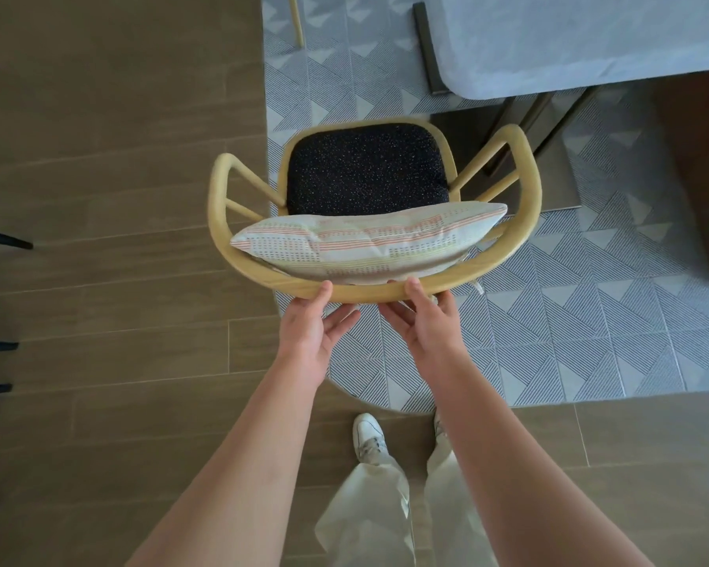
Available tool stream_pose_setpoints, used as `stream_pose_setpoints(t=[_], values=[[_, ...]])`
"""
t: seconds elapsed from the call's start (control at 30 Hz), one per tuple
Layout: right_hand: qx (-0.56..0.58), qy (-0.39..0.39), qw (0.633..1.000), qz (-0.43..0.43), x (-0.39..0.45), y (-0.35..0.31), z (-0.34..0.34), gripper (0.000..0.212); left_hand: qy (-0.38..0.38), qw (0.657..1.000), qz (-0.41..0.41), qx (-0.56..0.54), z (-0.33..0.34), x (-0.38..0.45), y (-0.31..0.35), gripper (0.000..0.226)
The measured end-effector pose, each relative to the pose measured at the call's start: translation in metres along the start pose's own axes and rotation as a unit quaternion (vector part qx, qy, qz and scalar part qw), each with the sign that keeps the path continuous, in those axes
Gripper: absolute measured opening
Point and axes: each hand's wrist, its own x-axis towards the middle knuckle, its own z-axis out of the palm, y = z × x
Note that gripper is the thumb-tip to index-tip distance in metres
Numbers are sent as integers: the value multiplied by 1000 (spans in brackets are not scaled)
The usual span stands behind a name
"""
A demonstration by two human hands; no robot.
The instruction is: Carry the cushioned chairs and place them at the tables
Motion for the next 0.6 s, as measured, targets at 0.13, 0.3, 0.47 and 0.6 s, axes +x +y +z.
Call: stream_pose_setpoints(t=[0.13, 0.3, 0.47, 0.6], values=[[-5, 13, 1000, 9, -4, -1, 2, 48, 10, 998, 17, 58, -1, -4, -1, 29], [29, 38, 994, 100, -17, -23, 16, 25, 84, 981, 24, 175, 2, -17, 11, 23], [9, 14, 991, 135, -49, -53, 20, 48, 105, 986, 56, 116, 4, -55, 25, 19], [-23, -38, 993, 111, -80, -84, 13, 36, 70, 988, 135, 35, 18, -100, 39, 32]])
